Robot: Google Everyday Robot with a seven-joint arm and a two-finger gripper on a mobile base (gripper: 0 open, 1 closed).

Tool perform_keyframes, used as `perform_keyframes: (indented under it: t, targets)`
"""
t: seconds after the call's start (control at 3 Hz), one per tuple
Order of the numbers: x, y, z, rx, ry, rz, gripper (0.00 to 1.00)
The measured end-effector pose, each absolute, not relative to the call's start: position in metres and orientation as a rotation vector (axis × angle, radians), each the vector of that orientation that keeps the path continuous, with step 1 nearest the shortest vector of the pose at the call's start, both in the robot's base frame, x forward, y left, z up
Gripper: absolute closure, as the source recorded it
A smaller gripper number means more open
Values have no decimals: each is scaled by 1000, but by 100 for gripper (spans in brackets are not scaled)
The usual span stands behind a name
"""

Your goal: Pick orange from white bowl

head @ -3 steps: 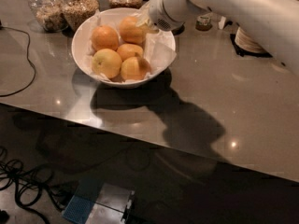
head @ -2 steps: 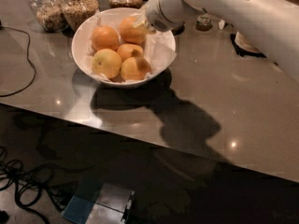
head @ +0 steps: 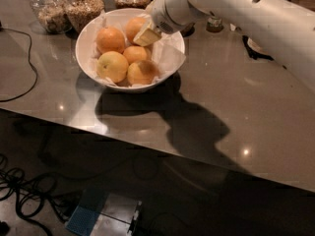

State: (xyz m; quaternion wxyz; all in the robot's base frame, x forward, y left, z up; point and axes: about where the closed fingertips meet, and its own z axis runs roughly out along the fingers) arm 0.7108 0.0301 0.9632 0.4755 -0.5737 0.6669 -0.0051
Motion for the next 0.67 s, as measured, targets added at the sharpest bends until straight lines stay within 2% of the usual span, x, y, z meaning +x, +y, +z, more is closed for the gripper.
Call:
perform_keyframes:
  t: [0.33,0.67]
  targets:
    - [713,34,961,-1408,1629,-9,11]
    - [717,40,950,-1425,1640,1,31]
